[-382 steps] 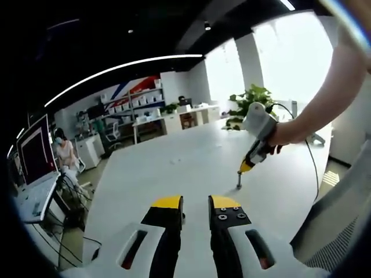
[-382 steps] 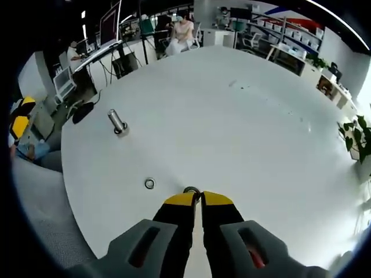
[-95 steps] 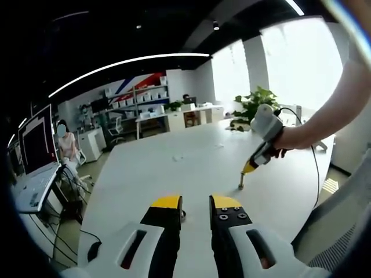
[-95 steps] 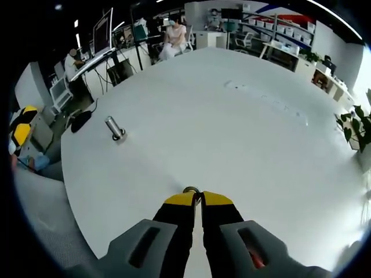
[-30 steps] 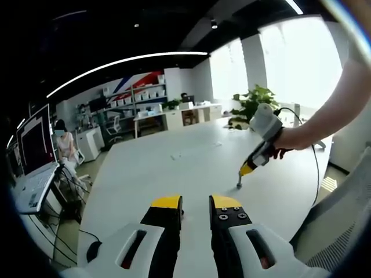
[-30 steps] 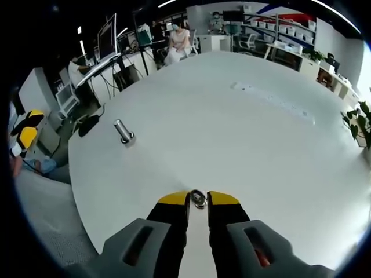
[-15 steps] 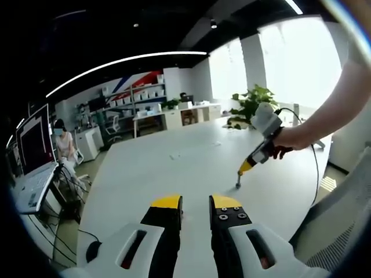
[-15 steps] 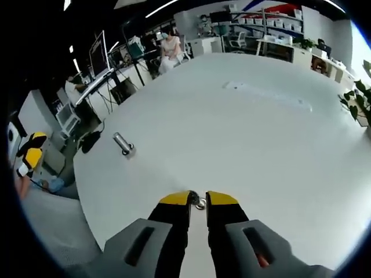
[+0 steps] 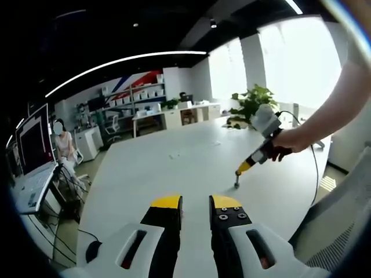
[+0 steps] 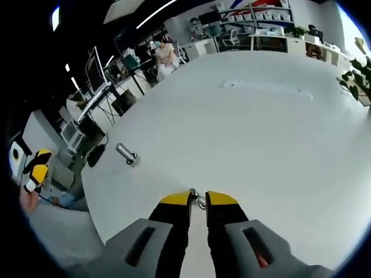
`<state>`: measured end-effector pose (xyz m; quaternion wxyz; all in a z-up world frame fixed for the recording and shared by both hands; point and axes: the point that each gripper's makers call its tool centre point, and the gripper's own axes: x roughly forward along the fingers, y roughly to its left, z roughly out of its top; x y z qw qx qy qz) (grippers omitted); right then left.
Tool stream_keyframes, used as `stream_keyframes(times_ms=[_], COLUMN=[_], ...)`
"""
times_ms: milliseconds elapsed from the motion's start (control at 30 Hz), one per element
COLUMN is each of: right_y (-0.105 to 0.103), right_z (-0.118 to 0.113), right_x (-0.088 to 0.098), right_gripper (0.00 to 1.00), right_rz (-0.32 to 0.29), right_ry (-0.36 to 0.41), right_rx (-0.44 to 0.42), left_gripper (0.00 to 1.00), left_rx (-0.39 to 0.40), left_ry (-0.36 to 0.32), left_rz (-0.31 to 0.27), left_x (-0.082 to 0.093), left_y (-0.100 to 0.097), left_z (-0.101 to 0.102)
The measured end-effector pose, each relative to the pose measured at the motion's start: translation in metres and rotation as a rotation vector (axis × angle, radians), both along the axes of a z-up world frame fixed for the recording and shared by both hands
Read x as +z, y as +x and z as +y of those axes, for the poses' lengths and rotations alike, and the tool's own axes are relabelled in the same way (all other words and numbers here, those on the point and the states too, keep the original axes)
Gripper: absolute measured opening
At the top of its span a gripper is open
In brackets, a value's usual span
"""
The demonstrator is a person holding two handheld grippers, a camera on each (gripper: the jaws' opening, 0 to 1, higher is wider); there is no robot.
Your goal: Place the washer onto the threaded stud by aligning its center hole with the stud, sliding it down to the base, and recovering from edge contact or off-axis alignment until the washer reaches the visible bottom stop.
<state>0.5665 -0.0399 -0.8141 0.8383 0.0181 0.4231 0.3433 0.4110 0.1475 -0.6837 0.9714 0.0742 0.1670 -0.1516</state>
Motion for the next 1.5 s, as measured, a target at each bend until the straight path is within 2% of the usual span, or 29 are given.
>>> stream_keyframes(times_ms=[133, 1067, 1267, 1500], right_y=[-0.0020, -0.0044, -0.0040, -0.0052], right_z=[0.0006, -0.0023, -0.0017, -0.0016], right_x=[0.0005, 0.0004, 0.0016, 0.0033], right_gripper=[0.06, 0.05, 0.05, 0.04], right_rz=[0.005, 0.036, 0.023, -0.022], right_ry=[0.008, 0.049, 0.030, -0.005], right_rx=[0.005, -0.026, -0.019, -0.001], left_gripper=[0.16, 0.16, 0.16, 0.16], left_rx=[0.000, -0.004, -0.003, -0.003], left_ry=[-0.001, 0.009, 0.006, 0.009], left_rz=[0.002, 0.007, 0.007, 0.006], left_x=[-0.0006, -0.0023, -0.0019, -0.0015], left_y=[0.0006, 0.0004, 0.0001, -0.0002], left_z=[0.0003, -0.0005, -0.0006, -0.0011])
